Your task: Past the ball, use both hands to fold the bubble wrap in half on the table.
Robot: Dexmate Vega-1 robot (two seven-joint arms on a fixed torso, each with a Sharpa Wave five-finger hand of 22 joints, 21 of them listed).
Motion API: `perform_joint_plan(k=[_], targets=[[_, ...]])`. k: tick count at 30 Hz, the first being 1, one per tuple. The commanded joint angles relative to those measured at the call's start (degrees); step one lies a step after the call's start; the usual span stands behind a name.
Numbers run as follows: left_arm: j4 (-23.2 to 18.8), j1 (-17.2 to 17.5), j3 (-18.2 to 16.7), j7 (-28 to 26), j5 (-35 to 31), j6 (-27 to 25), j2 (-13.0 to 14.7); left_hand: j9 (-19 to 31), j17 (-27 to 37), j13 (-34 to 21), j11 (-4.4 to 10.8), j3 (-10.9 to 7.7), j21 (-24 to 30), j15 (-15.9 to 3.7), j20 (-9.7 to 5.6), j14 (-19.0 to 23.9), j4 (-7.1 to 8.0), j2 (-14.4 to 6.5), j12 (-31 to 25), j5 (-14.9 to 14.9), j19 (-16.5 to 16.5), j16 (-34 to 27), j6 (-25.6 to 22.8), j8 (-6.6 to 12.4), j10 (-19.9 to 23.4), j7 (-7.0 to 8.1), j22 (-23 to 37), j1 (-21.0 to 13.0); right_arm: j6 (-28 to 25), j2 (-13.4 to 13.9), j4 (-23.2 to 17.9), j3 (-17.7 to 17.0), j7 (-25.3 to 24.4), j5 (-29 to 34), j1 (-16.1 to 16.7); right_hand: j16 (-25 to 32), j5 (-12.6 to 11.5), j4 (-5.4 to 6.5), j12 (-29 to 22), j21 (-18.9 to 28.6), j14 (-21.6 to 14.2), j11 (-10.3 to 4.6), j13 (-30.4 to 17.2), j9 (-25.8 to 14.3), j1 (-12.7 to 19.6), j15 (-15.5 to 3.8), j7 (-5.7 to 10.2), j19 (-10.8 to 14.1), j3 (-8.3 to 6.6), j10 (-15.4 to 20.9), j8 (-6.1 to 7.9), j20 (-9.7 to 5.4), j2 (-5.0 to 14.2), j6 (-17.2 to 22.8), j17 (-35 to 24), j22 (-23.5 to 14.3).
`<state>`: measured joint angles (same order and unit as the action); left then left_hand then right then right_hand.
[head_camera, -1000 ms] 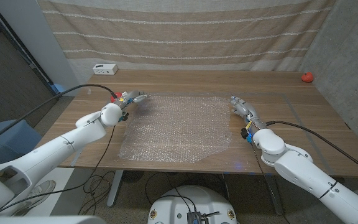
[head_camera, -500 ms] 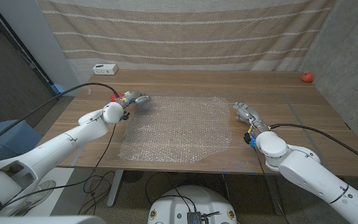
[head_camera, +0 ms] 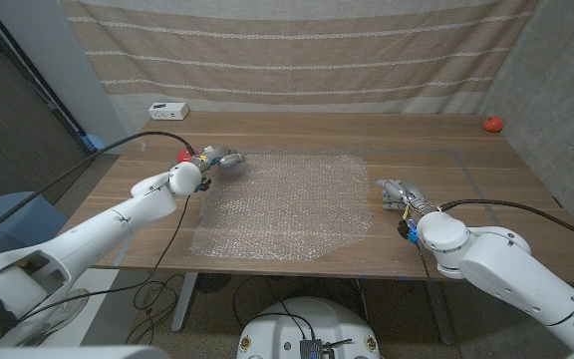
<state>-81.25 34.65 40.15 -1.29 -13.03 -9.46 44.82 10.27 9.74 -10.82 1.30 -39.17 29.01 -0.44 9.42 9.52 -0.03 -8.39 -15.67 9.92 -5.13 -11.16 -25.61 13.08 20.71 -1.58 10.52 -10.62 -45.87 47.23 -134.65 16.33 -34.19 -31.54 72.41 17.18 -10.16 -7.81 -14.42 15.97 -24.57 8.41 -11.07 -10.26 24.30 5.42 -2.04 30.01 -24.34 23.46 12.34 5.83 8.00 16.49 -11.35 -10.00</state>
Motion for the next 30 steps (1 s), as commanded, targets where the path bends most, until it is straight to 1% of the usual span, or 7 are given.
perform_joint_plan(k=[1,8,13,16,21,25,30], targets=[[1.4,-1.8,1.8,1.0,-1.7,0.0,-1.0,0.3,0.4,-0.1,0.48,0.11,-0.2,-0.88,-0.17,0.5,1.02,0.2,0.0,0.1,0.3,0.0,-0.8,-0.32,1.0,-0.1,0.3,1.1,-13.1,0.2,-4.0,-2.0,-1.8,-7.9,-1.0,0.3,0.0,0.15,-0.2,0.4,-0.9,0.03,-0.2,-0.3,0.4,0.07,-0.15,0.9,-0.13,0.8,0.12,0.13,0.19,0.3,-0.1,-0.2],[0.8,-2.7,3.7,0.5,-5.7,-1.9,-1.2,0.2,0.2,0.0,0.75,0.72,-0.5,-1.7,-0.76,3.0,3.35,0.6,-0.4,0.4,0.8,-0.4,-5.7,0.38,5.0,-0.63,0.3,3.4,-19.1,-0.8,-6.3,-2.9,-4.2,-11.2,-2.1,0.7,0.0,0.67,-0.2,1.0,-3.5,0.61,-0.1,-0.3,-0.4,0.79,-0.51,3.4,0.03,2.0,-0.19,0.71,0.02,0.8,-0.1,-0.2],[1.3,-2.9,3.8,1.0,-5.6,-1.8,-1.6,0.1,0.2,0.0,0.75,0.92,-0.6,-1.96,-0.9,3.4,3.69,0.9,-0.3,0.5,0.8,-0.4,-5.9,0.18,5.3,-0.69,0.3,3.8,-26.3,-3.2,-7.9,-4.0,-6.9,-13.9,-3.5,0.8,0.2,1.01,-0.1,1.4,-4.9,1.05,-0.1,-0.3,-1.2,1.29,-0.8,4.9,0.44,2.7,-0.3,1.34,-0.47,1.3,0.0,-0.2],[1.6,-2.9,3.8,1.0,-5.5,-1.7,-1.8,0.1,0.2,0.0,0.75,1.01,-0.7,-1.88,-1.03,3.4,3.83,1.0,-0.1,0.5,0.7,-0.3,-5.8,0.04,5.1,-0.84,0.3,4.0,-29.6,-4.1,-8.8,-5.1,-6.9,-15.3,-4.1,2.0,0.1,1.56,-0.5,2.7,-11.0,1.77,-0.1,-0.3,-2.3,0.47,-0.86,9.9,0.5,6.3,-0.82,1.55,-0.4,1.4,0.1,-0.3],[2.2,-3.0,3.8,0.9,-5.3,-1.4,-2.1,0.1,0.2,0.0,0.68,1.13,-0.8,-1.92,-1.31,3.3,4.08,1.2,0.1,0.5,0.6,-0.1,-5.6,-0.24,5.0,-0.86,0.3,4.3,-24.3,-2.4,-8.7,-9.0,-1.1,-17.7,-1.2,2.4,0.0,1.41,-1.7,3.6,-15.4,2.49,-0.1,-0.3,-2.4,0.42,-2.25,13.5,-0.04,11.6,-0.34,1.08,-0.28,4.0,0.4,-0.3],[2.7,-3.1,3.8,0.8,-5.1,-1.0,-2.3,0.1,0.2,0.0,0.6,1.2,-0.9,-1.97,-1.33,3.1,4.27,1.3,0.2,0.5,0.6,0.0,-5.4,-0.45,5.0,-0.9,0.3,4.5,-19.7,0.1,-6.8,-10.9,5.4,-21.3,-0.3,2.4,-0.1,1.18,-1.4,3.9,-16.6,2.99,0.0,-0.3,-2.0,0.33,-2.75,14.8,-0.56,12.2,-0.56,1.21,0.03,4.0,0.5,-0.3],[3.2,-3.2,3.9,0.6,-5.0,-0.6,-2.6,0.1,0.2,0.0,0.44,1.24,-1.0,-1.95,-1.53,3.0,4.47,1.3,0.4,0.6,0.5,0.1,-5.4,-0.62,5.0,-0.86,0.3,4.7,-18.8,2.0,-5.4,-12.1,9.1,-27.1,-1.4,1.8,-0.2,1.15,-0.5,4.3,-17.8,3.96,0.1,-0.3,-1.8,1.82,-3.39,16.8,-1.3,12.2,-1.23,2.13,0.43,2.9,0.6,-0.3]])
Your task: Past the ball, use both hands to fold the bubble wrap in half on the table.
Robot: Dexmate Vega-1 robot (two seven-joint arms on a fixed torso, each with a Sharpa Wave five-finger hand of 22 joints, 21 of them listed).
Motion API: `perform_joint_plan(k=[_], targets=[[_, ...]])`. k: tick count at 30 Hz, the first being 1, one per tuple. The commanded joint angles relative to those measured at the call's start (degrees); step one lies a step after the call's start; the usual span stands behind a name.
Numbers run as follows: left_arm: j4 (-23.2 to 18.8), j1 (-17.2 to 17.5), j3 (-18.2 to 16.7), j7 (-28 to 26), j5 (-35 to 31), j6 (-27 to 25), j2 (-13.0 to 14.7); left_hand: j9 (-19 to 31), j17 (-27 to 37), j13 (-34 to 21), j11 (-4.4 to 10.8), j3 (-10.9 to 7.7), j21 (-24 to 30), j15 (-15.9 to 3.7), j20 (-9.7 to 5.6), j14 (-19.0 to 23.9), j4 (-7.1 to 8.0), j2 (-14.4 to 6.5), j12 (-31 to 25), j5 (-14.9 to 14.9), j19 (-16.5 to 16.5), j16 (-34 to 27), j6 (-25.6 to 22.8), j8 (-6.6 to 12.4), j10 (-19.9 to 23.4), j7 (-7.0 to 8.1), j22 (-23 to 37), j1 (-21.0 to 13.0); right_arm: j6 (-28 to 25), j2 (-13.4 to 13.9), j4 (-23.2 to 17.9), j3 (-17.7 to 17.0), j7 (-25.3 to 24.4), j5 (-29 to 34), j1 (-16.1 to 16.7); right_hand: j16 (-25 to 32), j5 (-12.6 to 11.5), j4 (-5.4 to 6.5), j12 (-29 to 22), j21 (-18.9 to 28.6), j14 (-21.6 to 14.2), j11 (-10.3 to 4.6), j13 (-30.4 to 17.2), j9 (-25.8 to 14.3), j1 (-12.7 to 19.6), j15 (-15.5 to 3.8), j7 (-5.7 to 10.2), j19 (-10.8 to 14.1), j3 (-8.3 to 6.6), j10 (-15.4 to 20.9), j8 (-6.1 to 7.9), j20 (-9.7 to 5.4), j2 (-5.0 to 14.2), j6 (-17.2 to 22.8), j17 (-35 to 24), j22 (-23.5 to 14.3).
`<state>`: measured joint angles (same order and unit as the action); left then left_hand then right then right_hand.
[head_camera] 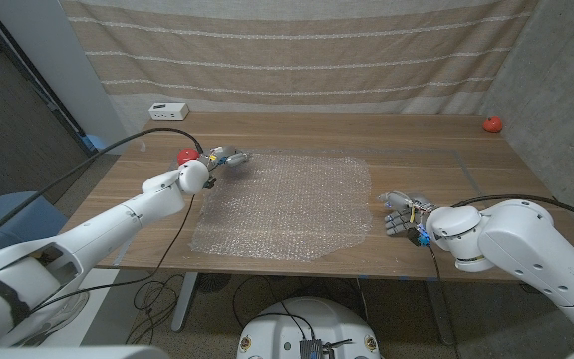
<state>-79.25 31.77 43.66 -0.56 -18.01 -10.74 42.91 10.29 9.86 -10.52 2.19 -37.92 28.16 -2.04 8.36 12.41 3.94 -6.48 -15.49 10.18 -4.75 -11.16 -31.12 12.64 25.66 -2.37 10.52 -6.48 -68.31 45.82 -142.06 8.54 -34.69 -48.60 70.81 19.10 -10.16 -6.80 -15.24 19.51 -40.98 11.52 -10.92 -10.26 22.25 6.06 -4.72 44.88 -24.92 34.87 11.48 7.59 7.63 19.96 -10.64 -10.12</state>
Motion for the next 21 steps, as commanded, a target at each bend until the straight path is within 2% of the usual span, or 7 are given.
perform_joint_plan(k=[1,5,7,9,13,17,21], targets=[[1.3,-0.3,0.4,-0.2,0.0,0.9,-0.7,0.1,0.0,-0.3,-0.47,0.01,-0.2,-0.32,-0.53,0.0,0.55,-0.6,0.3,0.3,0.1,0.2,0.2,-0.23,0.0,-0.05,0.3,0.7,2.7,4.0,2.5,-4.2,10.5,-11.9,-0.9,-0.1,-0.3,0.2,0.3,0.8,-1.9,0.86,-0.1,-0.3,0.2,1.47,-1.05,2.4,-0.79,1.1,-0.62,0.46,0.84,-1.2,-0.1,-0.2],[1.8,-0.3,0.4,-0.3,0.3,1.5,-0.9,0.1,0.0,-0.3,-0.33,0.04,-0.2,-0.34,-0.57,-0.1,0.72,-0.6,0.5,0.4,0.1,0.3,0.2,-0.37,-0.2,-0.09,0.3,0.8,-5.7,4.5,4.4,-0.8,8.4,-19.2,-8.5,-0.9,-0.2,0.64,1.1,0.5,-1.5,0.94,0.0,-0.3,-0.2,1.74,-1.0,2.3,-0.79,0.9,-1.29,0.95,0.84,-3.6,-0.2,-0.1],[2.0,-0.3,0.4,-0.4,0.5,1.7,-0.9,0.1,0.0,-0.3,-0.36,0.04,-0.3,-0.43,-0.71,-0.1,0.76,-0.6,0.5,0.4,0.1,0.3,0.2,-0.4,-0.2,-0.09,0.3,0.9,-11.7,1.8,5.0,0.2,2.2,-23.0,-11.4,-2.1,-0.1,0.9,2.0,-0.3,0.2,0.97,0.0,-0.3,-0.7,2.58,-0.97,1.1,-0.71,-0.3,-1.33,1.95,0.6,-4.6,-0.2,-0.1],[2.1,-0.3,0.3,-0.4,0.6,1.8,-0.9,0.1,0.0,-0.3,-0.53,0.05,-0.3,-0.51,-0.71,-0.1,0.83,-0.5,0.6,0.4,0.1,0.3,0.2,-0.46,-0.2,-0.07,0.2,0.9,-11.7,4.7,5.6,4.2,-11.8,-34.3,-15.2,-3.1,-0.1,1.08,2.7,-0.6,1.7,1.01,0.0,-0.3,-1.0,3.47,-0.95,0.9,-0.7,-1.3,-1.27,2.52,0.51,-5.3,-0.3,-0.1],[2.3,-0.2,0.2,-0.6,0.8,2.2,-1.0,0.1,0.0,-0.3,-0.51,0.05,-0.4,-0.48,-0.76,-0.2,0.93,-0.5,0.7,0.4,0.0,0.4,0.2,-0.54,-0.1,-0.1,0.2,1.0,-10.1,8.3,7.7,9.9,-23.2,-47.0,-20.8,-3.3,-0.1,1.21,3.0,-0.5,1.5,1.03,0.0,-0.3,-1.2,3.24,-0.61,1.6,-0.64,-1.5,-1.28,2.53,0.39,-5.8,-0.3,-0.1],[2.5,-0.3,0.3,-0.8,0.8,2.3,-1.1,0.1,0.0,-0.3,-0.66,0.06,-0.4,-0.54,-0.98,-0.3,1.01,-0.5,0.8,0.5,0.0,0.5,0.2,-0.64,-0.2,-0.13,0.2,1.1,-7.0,12.0,8.6,16.0,-22.5,-49.1,-25.8,-4.2,0.0,1.47,3.7,-0.9,2.9,0.93,0.0,-0.3,-1.7,3.23,-0.33,1.2,-0.51,-2.8,-1.3,2.61,0.28,-6.6,-0.4,-0.1],[2.7,-0.5,0.4,-0.7,0.7,2.1,-1.3,0.1,0.0,-0.3,-0.47,0.06,-0.5,-0.48,-0.97,-0.4,1.11,-0.5,0.9,0.5,0.0,0.6,0.3,-0.74,-0.2,-0.11,0.2,1.2,-2.4,15.1,9.0,18.1,-11.6,-42.7,-26.5,-5.3,0.0,1.74,4.4,-1.7,4.5,0.95,-0.1,-0.3,-2.0,3.43,0.14,0.3,-0.61,-4.6,-1.22,2.71,0.43,-7.5,-0.5,-0.1]])
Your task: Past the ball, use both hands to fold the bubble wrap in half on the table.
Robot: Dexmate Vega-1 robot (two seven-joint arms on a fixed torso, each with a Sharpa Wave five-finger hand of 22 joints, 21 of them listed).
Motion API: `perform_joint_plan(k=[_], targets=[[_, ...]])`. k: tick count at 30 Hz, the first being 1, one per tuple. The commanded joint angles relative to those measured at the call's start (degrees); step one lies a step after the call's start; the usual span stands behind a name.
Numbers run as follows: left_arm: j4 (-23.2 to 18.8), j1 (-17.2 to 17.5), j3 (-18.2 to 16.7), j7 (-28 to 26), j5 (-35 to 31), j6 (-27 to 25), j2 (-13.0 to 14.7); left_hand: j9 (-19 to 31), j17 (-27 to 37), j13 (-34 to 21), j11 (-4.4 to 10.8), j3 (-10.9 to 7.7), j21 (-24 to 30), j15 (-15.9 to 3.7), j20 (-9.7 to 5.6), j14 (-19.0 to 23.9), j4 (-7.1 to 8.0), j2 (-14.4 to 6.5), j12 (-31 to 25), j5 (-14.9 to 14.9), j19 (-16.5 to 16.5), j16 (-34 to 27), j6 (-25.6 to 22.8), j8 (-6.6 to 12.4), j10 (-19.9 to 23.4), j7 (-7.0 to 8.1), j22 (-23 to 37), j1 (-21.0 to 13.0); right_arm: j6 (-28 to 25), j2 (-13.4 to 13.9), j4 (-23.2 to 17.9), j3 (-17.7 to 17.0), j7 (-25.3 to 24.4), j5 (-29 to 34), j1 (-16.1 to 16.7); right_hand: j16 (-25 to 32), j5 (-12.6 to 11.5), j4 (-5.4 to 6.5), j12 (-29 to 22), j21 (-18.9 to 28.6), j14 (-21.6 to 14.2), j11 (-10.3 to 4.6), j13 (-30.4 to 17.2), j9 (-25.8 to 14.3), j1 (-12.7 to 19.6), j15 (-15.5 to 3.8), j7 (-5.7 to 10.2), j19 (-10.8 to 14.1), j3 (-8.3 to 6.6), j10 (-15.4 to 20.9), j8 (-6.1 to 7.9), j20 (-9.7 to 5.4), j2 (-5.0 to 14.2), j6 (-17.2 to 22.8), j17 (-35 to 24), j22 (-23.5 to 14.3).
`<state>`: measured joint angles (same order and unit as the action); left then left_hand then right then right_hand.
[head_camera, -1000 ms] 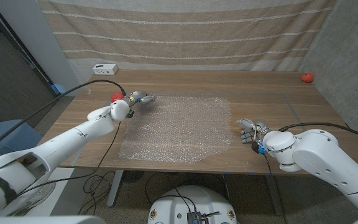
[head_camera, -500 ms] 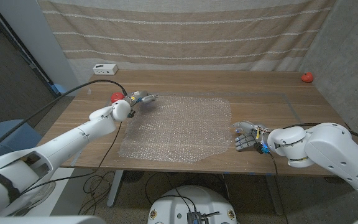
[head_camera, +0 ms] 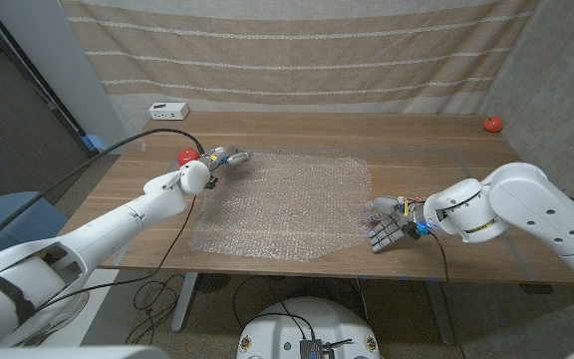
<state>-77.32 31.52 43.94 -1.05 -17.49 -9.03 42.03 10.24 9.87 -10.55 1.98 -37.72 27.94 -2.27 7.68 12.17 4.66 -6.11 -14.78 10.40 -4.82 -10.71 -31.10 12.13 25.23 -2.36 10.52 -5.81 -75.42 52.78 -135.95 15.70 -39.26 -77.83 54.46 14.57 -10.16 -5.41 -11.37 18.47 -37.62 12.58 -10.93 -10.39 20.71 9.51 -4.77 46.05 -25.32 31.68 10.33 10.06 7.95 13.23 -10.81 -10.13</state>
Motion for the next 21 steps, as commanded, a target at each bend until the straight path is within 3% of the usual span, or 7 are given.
perform_joint_plan(k=[1,3,7,9,11,21], targets=[[0.9,-0.3,0.2,-0.1,0.2,0.3,-0.4,0.1,-0.1,-0.3,-0.23,-0.15,-0.3,-0.31,-0.29,-0.2,0.41,-0.8,0.2,0.3,0.0,0.1,0.3,-0.25,0.2,-0.11,0.2,0.6,6.7,9.0,2.8,11.1,-3.1,-10.7,-9.5,-1.0,0.0,0.38,0.6,-0.7,1.6,-0.1,-0.1,-0.2,-0.5,-0.13,0.2,-1.0,-0.29,-1.7,-0.04,0.18,0.22,-0.8,-0.4,-0.1],[1.0,-0.5,0.3,-0.1,0.0,0.0,-0.5,0.1,-0.1,-0.3,-0.25,-0.15,-0.4,-0.29,-0.28,-0.2,0.45,-0.9,0.3,0.3,0.0,0.1,0.3,-0.3,0.2,-0.07,0.2,0.6,13.1,11.6,2.5,10.7,6.2,-4.2,-7.0,-1.0,-0.1,0.4,0.6,-0.8,1.6,-0.08,-0.1,-0.2,-0.4,-0.1,0.23,-1.1,-0.42,-1.7,-0.04,0.14,0.43,-1.0,-0.4,-0.1],[1.4,-0.7,0.5,-0.1,-0.2,-0.4,-0.7,0.1,-0.1,-0.3,-0.26,-0.17,-0.5,-0.22,-0.37,-0.4,0.63,-0.9,0.5,0.4,-0.1,0.2,0.4,-0.42,0.0,-0.11,0.2,0.7,30.9,15.8,5.1,8.3,23.7,5.5,1.3,-1.2,-0.4,-0.2,0.2,-1.1,1.5,-0.17,-0.1,-0.2,0.9,-0.67,0.51,-1.1,-1.5,-1.1,-0.06,-0.58,1.39,-1.6,-0.5,-0.2],[1.6,-0.9,0.6,0.0,-0.2,-0.5,-0.8,0.1,-0.1,-0.3,-0.26,-0.17,-0.5,-0.24,-0.43,-0.5,0.71,-1.0,0.5,0.4,-0.2,0.2,0.5,-0.48,0.0,-0.15,0.2,0.8,40.0,15.9,7.8,6.9,30.4,8.1,5.6,-1.1,-0.6,-0.77,0.1,-1.2,1.4,-0.67,-0.2,-0.2,2.1,-1.51,0.64,-1.0,-2.3,-0.8,-0.13,-0.95,2.02,-2.4,-0.6,-0.2],[1.9,-1.0,0.6,0.0,-0.1,-0.5,-0.9,0.1,-0.1,-0.3,-0.38,-0.17,-0.5,-0.22,-0.46,-0.6,0.79,-1.0,0.6,0.4,-0.2,0.3,0.5,-0.51,0.0,-0.16,0.2,0.9,45.8,14.7,10.4,6.4,35.1,9.7,8.0,-1.3,-0.7,-1.51,0.0,-1.5,1.9,-1.14,-0.2,-0.2,3.7,-2.14,1.07,-1.4,-3.26,-0.8,-0.06,-1.59,2.52,-2.8,-0.8,-0.2],[3.0,-1.6,1.0,-0.1,0.0,-0.4,-1.4,0.1,-0.1,-0.3,-0.3,-0.12,-0.7,-0.16,-0.61,-0.8,1.26,-1.0,0.9,0.5,-0.3,0.3,0.7,-0.76,-0.2,-0.12,0.3,1.2,51.5,6.6,21.1,10.2,52.8,13.0,4.3,-0.8,-1.2,-3.36,-0.2,-1.6,1.3,-3.05,-0.4,-0.2,8.9,-4.42,1.86,-0.6,-6.08,-0.8,0.16,-3.72,3.17,-3.6,-1.5,-0.4]])
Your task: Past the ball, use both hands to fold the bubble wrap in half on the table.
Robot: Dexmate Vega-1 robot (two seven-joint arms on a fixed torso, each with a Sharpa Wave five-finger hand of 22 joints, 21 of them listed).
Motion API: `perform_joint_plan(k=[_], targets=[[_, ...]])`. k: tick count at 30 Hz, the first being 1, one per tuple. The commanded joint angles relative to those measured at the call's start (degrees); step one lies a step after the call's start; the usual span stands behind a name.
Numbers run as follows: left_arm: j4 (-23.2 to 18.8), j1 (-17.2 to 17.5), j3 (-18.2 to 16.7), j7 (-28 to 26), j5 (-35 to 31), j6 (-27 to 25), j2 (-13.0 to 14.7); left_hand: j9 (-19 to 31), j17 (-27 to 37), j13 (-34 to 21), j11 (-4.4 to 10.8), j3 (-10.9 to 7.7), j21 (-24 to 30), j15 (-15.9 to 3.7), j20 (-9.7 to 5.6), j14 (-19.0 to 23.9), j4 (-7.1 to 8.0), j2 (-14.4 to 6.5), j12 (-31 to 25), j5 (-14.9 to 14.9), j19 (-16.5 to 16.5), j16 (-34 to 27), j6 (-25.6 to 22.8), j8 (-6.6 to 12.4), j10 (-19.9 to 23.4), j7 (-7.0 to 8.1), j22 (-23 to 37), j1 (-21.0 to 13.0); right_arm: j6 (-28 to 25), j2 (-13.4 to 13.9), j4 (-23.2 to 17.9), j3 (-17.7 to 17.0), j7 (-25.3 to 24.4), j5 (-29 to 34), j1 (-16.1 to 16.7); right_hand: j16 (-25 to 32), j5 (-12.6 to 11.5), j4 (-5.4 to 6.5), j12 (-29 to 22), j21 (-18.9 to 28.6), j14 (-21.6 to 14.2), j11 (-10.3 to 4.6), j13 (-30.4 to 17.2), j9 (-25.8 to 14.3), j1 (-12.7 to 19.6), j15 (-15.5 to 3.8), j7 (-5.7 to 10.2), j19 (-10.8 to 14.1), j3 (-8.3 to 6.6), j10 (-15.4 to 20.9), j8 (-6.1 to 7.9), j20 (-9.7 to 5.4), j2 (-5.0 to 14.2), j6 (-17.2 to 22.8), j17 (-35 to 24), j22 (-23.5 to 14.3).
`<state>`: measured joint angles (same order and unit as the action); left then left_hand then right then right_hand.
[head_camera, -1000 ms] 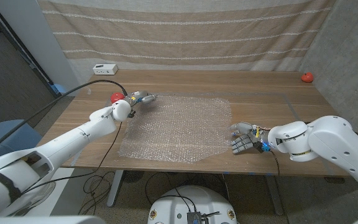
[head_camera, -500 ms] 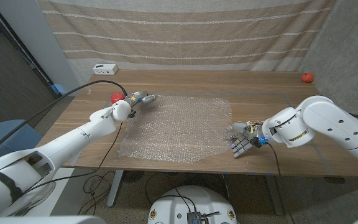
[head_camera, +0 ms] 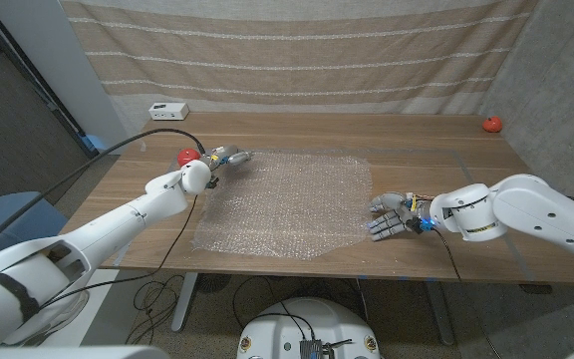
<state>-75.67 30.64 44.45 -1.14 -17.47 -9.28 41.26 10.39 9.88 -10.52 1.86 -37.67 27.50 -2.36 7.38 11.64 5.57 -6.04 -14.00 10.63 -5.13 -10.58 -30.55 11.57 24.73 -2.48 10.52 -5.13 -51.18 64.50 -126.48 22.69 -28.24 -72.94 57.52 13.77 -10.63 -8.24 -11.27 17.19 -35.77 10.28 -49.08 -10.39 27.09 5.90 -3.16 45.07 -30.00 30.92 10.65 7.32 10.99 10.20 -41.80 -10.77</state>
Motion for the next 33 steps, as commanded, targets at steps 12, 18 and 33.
perform_joint_plan(k=[12,18,33], targets=[[3.4,-1.7,1.0,0.4,0.7,0.5,-1.4,0.0,0.0,-0.3,-0.21,-0.18,-0.4,0.01,-0.43,-0.5,1.04,-1.4,0.3,0.4,-0.1,0.2,0.2,-0.3,0.3,0.04,0.3,1.0,27.5,-3.7,5.8,0.9,32.3,16.0,2.7,6.1,0.5,-2.91,0.0,4.3,-5.1,-9.41,37.0,-0.3,33.9,-13.34,14.27,4.0,-1.81,-13.1,1.1,-10.86,-4.37,-5.1,22.2,-2.3],[5.1,-2.7,1.4,0.4,0.9,1.3,-2.1,0.0,0.0,-0.4,-0.39,-0.14,-0.5,-0.03,-0.57,-0.5,1.39,-1.5,0.5,0.4,-0.1,0.2,0.3,-0.37,0.3,0.03,0.3,1.3,4.1,-5.9,-6.3,7.1,11.4,25.3,-6.4,15.0,0.2,-1.0,-1.9,10.9,-4.7,-9.6,35.9,-0.6,40.5,-13.45,12.98,1.0,7.38,-11.7,1.86,-10.78,-5.48,0.4,10.6,-6.7],[8.0,-3.9,1.9,-0.1,1.6,2.3,-3.2,0.0,-0.1,-0.4,-0.15,-0.19,-0.6,-0.18,-0.67,-0.6,2.03,-1.7,0.7,0.5,0.1,0.2,0.3,-0.45,0.3,0.05,0.3,1.7,-16.6,-14.9,-1.8,16.5,13.0,26.7,-20.5,2.5,-0.5,3.45,-2.2,18.9,-0.3,-13.65,35.3,-0.9,31.0,-6.44,11.83,6.2,14.34,-17.0,0.81,-9.26,-7.73,-7.8,19.3,-2.4]])
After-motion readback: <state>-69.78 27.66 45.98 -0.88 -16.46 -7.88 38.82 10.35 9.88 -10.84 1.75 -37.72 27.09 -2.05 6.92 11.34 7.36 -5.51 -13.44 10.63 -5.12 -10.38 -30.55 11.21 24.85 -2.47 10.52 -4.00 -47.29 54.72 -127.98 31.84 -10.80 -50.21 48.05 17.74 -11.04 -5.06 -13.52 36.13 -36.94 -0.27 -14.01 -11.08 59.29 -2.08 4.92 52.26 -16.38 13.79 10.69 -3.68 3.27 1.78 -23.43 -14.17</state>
